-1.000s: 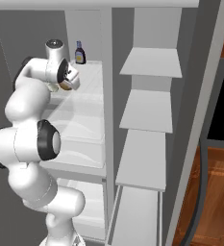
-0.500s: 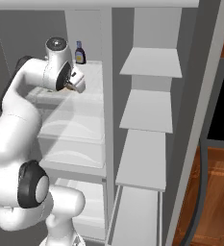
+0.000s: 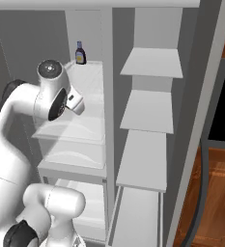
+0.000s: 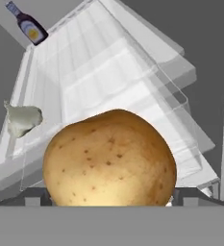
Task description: Take the potato and garlic from the fridge shelf and place them in the freezer drawer to begin freezing them.
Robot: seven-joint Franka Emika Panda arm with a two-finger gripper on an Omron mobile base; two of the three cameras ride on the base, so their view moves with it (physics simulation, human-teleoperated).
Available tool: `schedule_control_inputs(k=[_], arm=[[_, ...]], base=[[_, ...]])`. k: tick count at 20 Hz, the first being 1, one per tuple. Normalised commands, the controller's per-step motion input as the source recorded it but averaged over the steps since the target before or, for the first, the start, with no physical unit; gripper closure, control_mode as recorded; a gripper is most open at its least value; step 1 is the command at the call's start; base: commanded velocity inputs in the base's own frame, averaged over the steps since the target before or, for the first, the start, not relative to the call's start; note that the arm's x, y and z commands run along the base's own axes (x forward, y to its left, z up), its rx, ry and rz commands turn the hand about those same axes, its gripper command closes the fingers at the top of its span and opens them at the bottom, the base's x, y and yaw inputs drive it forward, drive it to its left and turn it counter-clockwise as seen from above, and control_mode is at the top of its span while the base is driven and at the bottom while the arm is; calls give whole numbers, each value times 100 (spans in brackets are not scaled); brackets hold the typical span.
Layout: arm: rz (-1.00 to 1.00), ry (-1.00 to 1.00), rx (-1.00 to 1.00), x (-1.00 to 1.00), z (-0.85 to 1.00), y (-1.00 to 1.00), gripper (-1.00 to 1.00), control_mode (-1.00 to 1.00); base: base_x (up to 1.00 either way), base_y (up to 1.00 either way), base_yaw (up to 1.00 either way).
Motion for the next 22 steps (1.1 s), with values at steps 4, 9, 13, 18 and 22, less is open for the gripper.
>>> schedule_control_inputs(k=[4,9,13,18,22], arm=[[-1,18,-6,-63,-68,8,100,-100],[-6,15,1,-62,-22,0,100,100],[0,0,0,0,0,0,100,100],[0,0,0,0,0,0,100,100],[0,0,0,0,0,0,100,100]], base=[[0,0,0],[-20,0,-5],[-100,0,-37],[-74,0,-39],[-59,0,-29]])
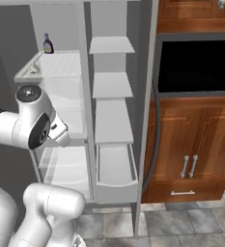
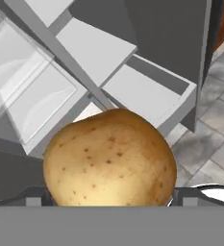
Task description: Take the potato and garlic from the fridge shelf and place them in the freezer drawer to begin freezing them.
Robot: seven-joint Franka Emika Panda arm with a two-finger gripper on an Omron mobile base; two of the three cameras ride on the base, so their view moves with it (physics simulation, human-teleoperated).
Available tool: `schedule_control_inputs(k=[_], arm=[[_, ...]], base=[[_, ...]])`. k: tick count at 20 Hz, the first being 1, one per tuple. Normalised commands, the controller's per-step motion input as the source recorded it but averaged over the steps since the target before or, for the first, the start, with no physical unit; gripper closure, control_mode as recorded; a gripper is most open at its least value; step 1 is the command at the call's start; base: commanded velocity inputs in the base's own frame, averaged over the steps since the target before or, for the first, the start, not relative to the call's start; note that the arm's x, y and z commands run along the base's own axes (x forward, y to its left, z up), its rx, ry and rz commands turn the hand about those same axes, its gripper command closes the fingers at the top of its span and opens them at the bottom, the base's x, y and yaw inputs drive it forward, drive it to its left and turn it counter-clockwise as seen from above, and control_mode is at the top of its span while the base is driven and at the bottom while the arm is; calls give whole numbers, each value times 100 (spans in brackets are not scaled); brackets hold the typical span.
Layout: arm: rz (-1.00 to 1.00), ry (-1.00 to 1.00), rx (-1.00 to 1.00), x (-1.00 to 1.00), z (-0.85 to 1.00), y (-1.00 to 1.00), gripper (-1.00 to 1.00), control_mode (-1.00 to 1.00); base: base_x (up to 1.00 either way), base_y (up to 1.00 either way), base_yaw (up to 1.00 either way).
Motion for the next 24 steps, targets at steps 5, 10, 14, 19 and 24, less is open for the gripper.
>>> schedule_control_inputs(k=[5,10,14,19,24], arm=[[-4,15,0,45,-33,-10,100,-100],[-3,39,-5,100,-98,-6,100,-100],[0,22,0,100,-100,-15,100,-100],[0,11,1,100,-82,-41,100,-100],[0,4,0,92,-87,-18,100,-100]], base=[[-5,0,-8],[0,0,0],[0,0,0],[0,0,0],[0,0,0]])
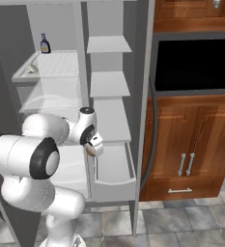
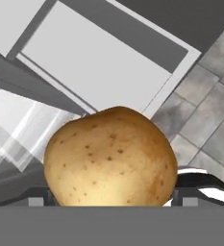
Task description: Take the potato and garlic from the fridge shelf and place them in the freezer drawer to begin freezing them.
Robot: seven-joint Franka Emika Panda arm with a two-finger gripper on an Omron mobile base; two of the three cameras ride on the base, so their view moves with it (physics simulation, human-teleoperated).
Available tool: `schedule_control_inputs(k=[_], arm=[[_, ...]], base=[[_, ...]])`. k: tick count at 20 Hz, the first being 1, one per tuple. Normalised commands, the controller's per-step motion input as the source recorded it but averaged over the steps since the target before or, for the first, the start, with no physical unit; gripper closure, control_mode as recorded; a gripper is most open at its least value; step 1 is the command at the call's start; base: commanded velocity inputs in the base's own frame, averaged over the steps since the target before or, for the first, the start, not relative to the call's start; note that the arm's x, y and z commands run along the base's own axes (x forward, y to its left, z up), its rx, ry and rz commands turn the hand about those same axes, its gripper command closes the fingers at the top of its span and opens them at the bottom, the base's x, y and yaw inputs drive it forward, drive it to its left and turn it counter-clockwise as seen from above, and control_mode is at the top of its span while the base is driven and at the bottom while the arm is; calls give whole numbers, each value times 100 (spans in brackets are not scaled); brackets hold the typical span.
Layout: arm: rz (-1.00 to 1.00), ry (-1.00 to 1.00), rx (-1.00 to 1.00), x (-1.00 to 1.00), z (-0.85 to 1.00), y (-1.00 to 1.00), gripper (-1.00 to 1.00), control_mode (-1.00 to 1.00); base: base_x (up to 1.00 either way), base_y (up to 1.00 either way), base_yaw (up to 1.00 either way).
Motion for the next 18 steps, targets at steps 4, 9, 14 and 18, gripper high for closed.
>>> schedule_control_inputs(k=[4,9,14,18], arm=[[0,0,1,87,-73,-27,100,-100],[0,1,1,85,-82,-28,100,-100],[0,8,1,38,-84,-16,100,-100],[1,12,4,9,-62,-20,100,-100]], base=[[0,0,0],[0,0,0],[0,0,0],[0,0,0]])
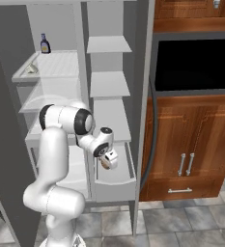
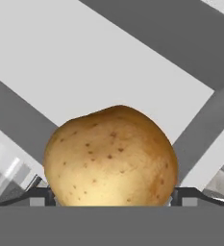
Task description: Take the potato and garlic from the fridge shelf and place them in the freezer drawer to begin freezing them.
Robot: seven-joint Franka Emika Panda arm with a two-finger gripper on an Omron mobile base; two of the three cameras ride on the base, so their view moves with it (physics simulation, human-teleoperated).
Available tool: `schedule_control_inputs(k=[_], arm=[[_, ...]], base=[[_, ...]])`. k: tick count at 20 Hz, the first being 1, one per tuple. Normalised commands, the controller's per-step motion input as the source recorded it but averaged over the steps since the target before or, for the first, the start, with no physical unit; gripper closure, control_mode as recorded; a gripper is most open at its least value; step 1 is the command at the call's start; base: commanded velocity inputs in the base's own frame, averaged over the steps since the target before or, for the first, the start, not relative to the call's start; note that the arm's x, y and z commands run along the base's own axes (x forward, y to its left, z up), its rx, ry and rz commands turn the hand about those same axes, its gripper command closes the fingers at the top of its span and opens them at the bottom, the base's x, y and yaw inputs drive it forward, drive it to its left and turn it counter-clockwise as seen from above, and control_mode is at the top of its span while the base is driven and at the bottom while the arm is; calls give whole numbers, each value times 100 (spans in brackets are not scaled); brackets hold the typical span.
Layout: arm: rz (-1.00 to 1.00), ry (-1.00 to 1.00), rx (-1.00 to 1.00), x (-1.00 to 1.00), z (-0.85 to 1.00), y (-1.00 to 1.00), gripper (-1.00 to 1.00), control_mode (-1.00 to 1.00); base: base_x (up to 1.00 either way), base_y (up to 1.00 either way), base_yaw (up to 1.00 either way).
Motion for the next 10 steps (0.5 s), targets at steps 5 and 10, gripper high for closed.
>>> schedule_control_inputs(k=[5,10], arm=[[0,19,2,41,-46,-12,100,-100],[1,19,1,31,-55,-8,100,-100]], base=[[0,0,0],[0,0,0]])
